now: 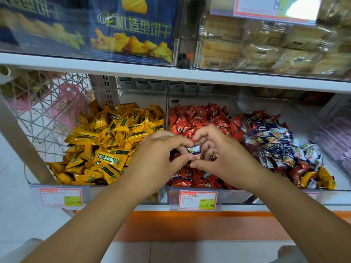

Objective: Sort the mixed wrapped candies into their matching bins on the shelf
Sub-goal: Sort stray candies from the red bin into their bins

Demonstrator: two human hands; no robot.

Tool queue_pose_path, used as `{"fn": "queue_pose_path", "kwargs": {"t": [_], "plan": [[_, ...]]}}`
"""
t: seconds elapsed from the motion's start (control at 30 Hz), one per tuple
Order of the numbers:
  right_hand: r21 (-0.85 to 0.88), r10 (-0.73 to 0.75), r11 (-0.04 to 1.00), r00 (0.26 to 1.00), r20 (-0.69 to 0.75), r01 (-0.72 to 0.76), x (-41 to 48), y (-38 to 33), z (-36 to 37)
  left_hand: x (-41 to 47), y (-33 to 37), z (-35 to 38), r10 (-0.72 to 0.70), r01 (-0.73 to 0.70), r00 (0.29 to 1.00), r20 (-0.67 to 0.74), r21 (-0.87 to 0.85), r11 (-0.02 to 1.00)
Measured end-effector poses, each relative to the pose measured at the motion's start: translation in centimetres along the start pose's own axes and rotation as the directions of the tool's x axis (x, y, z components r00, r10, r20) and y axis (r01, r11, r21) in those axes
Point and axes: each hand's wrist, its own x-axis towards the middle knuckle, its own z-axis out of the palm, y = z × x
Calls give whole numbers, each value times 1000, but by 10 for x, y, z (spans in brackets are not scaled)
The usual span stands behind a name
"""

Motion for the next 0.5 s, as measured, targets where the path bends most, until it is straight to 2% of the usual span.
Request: {"fn": "queue_pose_path", "kwargs": {"t": [0.1,0.17,0.23,0.3,0.43,0.5], "plan": [[-187,8,982,996,-94,-26,0,1,-16,0,-6,-1,34,-32,999,-13,117,993],[-240,15,968,970,-242,-75,0,8,-36,0,-13,-3,39,-37,999,-8,175,984],[-220,36,965,907,-419,-140,-5,16,-59,-1,-17,-5,19,-22,1000,18,180,983],[-242,97,935,841,-532,-260,-12,31,-77,-2,-17,-5,5,-14,999,50,186,982],[-337,268,787,777,-570,-518,-26,55,-97,-7,-15,-4,6,-26,995,101,204,979],[-442,155,761,795,-586,-474,-29,44,-91,-9,-15,-4,2,-27,992,124,204,979]]}}
